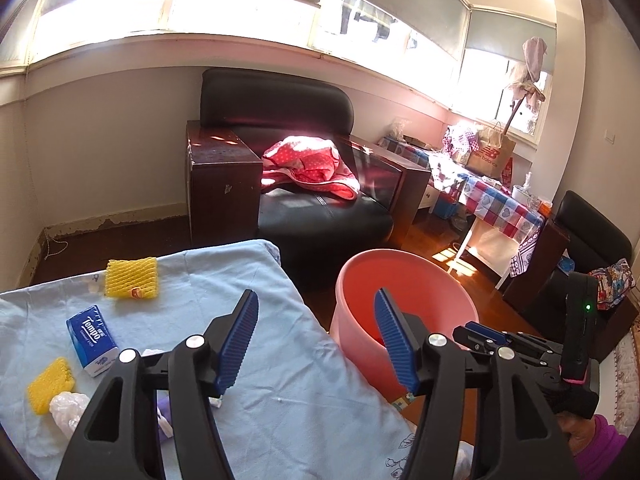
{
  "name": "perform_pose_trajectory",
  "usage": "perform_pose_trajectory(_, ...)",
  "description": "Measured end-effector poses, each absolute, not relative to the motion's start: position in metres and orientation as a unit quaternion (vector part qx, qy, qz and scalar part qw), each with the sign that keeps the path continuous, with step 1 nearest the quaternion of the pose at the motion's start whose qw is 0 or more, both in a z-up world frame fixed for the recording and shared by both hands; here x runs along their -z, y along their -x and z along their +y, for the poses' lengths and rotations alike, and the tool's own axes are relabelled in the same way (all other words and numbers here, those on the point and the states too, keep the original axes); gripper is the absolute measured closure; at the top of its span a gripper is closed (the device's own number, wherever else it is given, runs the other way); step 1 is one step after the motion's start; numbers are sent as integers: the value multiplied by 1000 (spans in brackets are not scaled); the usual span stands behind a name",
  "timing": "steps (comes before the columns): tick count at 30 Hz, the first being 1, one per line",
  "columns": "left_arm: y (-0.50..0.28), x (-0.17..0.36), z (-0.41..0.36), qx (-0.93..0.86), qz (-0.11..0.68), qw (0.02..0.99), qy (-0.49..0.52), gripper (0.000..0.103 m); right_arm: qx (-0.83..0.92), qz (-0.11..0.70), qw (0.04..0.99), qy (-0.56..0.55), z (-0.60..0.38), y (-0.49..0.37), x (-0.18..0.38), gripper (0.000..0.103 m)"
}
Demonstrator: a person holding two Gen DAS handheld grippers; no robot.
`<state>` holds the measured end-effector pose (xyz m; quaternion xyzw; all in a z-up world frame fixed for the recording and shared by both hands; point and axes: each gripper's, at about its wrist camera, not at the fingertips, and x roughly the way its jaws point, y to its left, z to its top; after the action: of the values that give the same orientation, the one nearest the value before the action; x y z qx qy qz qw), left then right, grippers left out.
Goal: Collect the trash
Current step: 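Move both tools back over the table toward the remaining trash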
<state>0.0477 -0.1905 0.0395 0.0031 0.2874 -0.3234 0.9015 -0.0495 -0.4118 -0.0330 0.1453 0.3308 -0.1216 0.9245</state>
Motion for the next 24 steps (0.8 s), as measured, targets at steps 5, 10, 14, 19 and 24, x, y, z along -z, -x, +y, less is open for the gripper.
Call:
perform_pose_trajectory(5, -38, -41, -156, 291, 275, 916, -4, 42, 73, 326, 928, -165, -396, 47, 28, 83)
perform_pose_trajectory(10, -28, -39, -114, 246, 266, 932, -8, 42, 56, 322, 933, -150, -371, 44, 23, 83)
perform_pose_trajectory(14, -23, -31, -77, 209, 276, 938, 2, 42, 64, 341, 932, -102, -343, 37, 19, 83)
perform_pose_trajectory(19, -15, -16, -35, 166, 294, 941, 9, 42, 31, 346, 934, -81, -317, 29, 18, 83)
perform_pose_trajectory(24, -8, 1, -7, 131, 316, 940, 4, 42, -26, 375, 921, -98, -298, 16, 26, 83)
